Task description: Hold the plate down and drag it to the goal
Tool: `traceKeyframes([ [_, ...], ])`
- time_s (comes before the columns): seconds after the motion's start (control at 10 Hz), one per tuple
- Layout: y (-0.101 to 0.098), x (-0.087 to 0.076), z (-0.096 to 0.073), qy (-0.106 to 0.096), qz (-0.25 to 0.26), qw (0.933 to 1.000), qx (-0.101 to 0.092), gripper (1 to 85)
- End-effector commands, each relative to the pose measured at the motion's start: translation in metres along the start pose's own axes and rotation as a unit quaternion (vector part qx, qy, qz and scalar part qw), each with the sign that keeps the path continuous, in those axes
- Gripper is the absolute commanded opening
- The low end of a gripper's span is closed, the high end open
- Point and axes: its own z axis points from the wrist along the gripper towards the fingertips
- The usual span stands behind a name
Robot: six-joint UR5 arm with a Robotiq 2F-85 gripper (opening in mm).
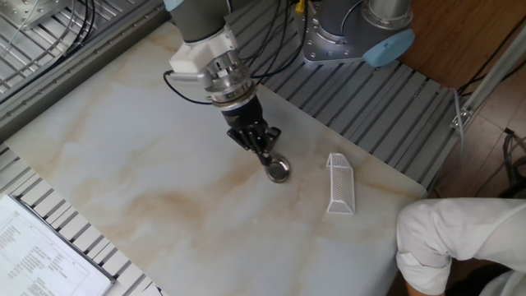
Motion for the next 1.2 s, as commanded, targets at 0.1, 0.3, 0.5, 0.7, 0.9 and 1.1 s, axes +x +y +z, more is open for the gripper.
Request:
traceKeyframes([
  [0.1,0.035,-0.002,0.023,-0.024,0.021,0.9995,-0.007,1.3],
  [0.3,0.049,-0.006,0.042,-0.045,0.037,0.9983,0.001,1.3],
  [0.5,0.035,-0.007,0.032,-0.038,0.026,0.9989,0.012,1.3],
  [0.7,0.026,0.003,0.018,-0.008,-0.004,1.0,0.002,1.3],
  [0.9,0.038,0.003,0.017,-0.008,-0.004,0.9997,-0.021,1.3],
  [1.1,0.042,-0.003,0.022,-0.025,0.007,0.9995,-0.016,1.3],
])
